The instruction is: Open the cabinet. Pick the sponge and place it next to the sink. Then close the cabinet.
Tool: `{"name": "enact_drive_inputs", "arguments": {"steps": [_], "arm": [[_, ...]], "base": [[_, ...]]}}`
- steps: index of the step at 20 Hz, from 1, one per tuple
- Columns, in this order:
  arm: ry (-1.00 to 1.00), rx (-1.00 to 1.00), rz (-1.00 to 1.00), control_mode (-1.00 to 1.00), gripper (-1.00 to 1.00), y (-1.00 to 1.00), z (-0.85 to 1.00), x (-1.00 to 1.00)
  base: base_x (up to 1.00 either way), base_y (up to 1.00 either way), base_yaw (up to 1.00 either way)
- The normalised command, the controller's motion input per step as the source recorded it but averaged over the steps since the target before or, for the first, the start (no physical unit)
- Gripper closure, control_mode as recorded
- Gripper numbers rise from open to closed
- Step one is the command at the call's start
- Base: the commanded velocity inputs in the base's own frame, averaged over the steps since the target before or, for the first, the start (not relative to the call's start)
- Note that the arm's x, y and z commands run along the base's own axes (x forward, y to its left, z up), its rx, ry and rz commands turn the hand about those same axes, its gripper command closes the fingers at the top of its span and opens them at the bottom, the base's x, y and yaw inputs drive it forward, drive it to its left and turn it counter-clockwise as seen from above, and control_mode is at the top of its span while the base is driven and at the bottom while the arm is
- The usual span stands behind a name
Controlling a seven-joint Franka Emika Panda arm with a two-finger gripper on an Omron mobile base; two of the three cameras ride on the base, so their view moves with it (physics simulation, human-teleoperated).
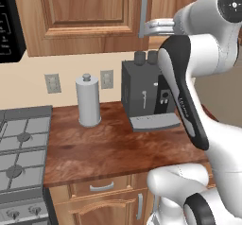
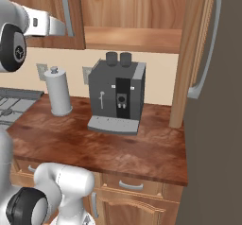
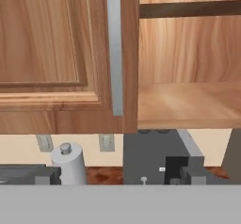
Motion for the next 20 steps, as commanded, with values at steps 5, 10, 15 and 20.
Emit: {"name": "enact_drive_inputs", "arguments": {"steps": [5,10,15,20], "arm": [[0.00,0.00,0.00,-1.00,-1.00,0.06,0.14,0.14],[0.00,0.00,0.00,-1.00,-1.00,0.00,0.00,0.35],[0.00,0.00,0.00,-1.00,-1.00,0.00,0.00,0.35],[0.00,0.00,0.00,-1.00,-1.00,0.00,0.00,0.42]], "base": [[0.00,0.00,0.00],[0.00,0.00,0.00],[0.00,0.00,0.00],[0.00,0.00,0.00]]}}
